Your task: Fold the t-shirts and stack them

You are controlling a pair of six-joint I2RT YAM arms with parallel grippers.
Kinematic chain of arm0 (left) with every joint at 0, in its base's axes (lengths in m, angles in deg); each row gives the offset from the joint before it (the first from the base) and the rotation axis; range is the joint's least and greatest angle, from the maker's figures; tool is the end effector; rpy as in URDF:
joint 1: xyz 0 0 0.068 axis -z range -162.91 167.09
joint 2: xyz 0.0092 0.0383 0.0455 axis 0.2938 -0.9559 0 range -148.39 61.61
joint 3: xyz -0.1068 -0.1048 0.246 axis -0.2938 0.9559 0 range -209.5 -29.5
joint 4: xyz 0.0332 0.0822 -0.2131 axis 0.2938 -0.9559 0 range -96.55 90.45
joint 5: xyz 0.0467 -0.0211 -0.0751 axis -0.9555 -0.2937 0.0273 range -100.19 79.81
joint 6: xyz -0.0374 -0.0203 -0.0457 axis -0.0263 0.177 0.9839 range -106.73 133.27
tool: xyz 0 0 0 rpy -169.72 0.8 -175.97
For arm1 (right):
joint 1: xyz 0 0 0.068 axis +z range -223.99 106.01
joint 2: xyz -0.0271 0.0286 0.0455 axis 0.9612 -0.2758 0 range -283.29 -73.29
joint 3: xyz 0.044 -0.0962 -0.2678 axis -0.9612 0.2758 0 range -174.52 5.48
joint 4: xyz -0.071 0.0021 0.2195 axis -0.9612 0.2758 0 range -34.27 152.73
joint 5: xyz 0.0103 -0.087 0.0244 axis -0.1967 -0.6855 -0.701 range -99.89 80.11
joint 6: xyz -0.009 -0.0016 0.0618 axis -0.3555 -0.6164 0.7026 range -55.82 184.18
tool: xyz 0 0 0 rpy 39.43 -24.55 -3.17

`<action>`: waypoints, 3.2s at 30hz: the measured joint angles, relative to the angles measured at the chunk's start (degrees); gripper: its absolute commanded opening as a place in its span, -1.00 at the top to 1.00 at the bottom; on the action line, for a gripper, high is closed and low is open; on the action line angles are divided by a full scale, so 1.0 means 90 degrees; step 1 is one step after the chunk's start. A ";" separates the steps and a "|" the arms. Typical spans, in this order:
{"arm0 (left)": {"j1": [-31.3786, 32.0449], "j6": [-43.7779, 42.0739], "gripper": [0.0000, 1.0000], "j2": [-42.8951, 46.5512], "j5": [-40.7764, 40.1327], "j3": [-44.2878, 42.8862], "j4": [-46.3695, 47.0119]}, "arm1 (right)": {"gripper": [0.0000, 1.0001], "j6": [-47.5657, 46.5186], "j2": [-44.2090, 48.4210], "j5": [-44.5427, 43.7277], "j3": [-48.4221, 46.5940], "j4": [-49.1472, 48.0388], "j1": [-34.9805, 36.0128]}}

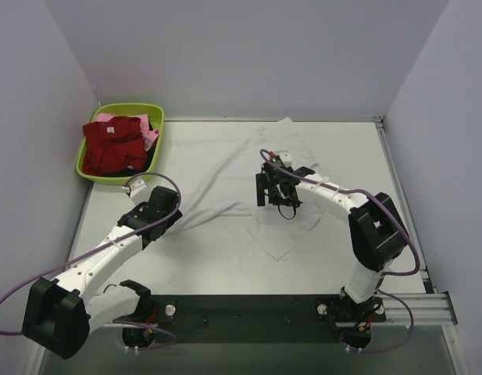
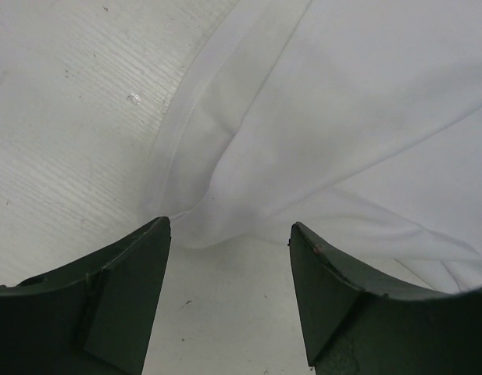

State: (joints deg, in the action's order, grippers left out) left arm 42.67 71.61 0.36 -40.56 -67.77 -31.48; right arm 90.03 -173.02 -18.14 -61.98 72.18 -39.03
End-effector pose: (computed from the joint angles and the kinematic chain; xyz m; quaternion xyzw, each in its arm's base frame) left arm 0.1641 -0.0518 0.2370 -0.3352 0.8606 -0.0088 0.3833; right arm 0.2976 0.1998 0.2357 -0.0489 0.9324 0.1198 0.3374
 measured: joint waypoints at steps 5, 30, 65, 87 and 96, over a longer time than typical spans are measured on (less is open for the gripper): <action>0.0000 -0.0117 -0.40 -0.0049 0.0019 0.0005 -0.0002 | -0.76 0.0000 0.0418 -0.0017 0.0551 0.0007 0.0010; -0.0187 -0.0731 -0.25 0.0039 0.0180 -0.0420 0.0044 | -0.70 0.1620 0.2256 -0.0051 0.2419 0.0313 0.2067; -0.0430 -0.0874 -0.28 0.0219 0.0670 -0.0049 -0.0277 | 1.00 0.2011 0.1630 -0.0566 0.2858 -0.0041 0.2210; -0.0369 -0.0483 -0.28 -0.0121 0.0818 0.0685 -0.0629 | 1.00 0.1982 0.1756 -0.0561 0.3019 -0.0221 0.2210; -0.0359 -0.0435 -0.28 -0.0583 0.0401 0.0697 -0.0359 | 1.00 0.1979 0.1768 -0.0556 0.3050 -0.0289 0.2210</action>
State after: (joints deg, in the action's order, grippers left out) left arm 39.43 67.70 -4.89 -36.95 -61.49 -34.71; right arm 107.84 -157.10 -23.14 -34.53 69.58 -19.14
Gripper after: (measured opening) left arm 0.640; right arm 0.044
